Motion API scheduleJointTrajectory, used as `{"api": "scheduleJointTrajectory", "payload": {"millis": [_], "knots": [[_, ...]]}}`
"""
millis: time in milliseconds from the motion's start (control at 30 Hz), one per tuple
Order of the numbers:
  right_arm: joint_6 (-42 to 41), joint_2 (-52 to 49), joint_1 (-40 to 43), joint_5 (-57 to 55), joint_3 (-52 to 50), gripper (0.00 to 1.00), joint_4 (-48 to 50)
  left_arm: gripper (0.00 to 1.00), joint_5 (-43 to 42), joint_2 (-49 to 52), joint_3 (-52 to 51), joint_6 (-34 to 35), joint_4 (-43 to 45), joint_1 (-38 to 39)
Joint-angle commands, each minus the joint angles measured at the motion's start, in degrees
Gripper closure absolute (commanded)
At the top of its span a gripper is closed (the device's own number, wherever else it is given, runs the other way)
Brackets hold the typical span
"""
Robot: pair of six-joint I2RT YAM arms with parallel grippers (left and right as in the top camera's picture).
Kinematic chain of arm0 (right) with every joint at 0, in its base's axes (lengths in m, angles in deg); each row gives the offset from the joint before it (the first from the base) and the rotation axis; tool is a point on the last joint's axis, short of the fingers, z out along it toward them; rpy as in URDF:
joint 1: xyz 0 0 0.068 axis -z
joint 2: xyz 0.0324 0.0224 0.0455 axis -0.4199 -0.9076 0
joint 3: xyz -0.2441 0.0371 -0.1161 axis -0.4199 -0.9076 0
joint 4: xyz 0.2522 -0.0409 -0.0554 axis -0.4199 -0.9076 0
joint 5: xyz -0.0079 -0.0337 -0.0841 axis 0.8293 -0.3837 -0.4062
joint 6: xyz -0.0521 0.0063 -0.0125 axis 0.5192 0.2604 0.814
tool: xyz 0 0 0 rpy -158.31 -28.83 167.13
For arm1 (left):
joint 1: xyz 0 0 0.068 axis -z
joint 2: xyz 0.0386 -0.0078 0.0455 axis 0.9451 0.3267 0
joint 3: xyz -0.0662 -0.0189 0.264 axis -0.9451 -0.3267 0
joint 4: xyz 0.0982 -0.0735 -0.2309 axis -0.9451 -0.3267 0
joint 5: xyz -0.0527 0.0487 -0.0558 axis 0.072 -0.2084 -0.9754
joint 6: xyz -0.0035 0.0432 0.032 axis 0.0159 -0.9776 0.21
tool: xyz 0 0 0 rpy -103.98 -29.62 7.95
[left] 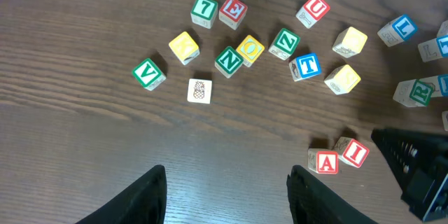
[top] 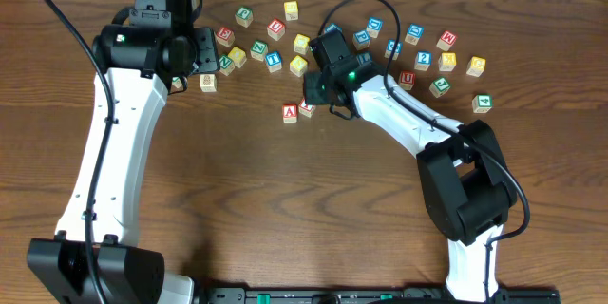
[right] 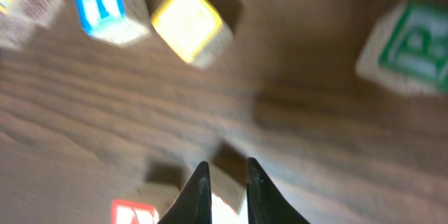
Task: Spell out AI2
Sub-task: 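Lower the right gripper and push the red I block against the A block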
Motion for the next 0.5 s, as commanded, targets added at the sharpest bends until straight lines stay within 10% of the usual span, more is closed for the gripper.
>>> {"api": "scheduleJointTrajectory", "payload": {"millis": [0, 467], "knots": [[1.5, -1.6, -0.5, -1.7, 1.1, 0.88, 2.7, 0.45, 0.1, 0.0, 0.0, -0.5, 0.1, -0.2], [6.0, -6.3, -1.4, 2.9, 1.1, 0.86, 7.8, 0.45, 0.1, 0.0, 0.0, -0.5, 0.1, -0.2]]}}
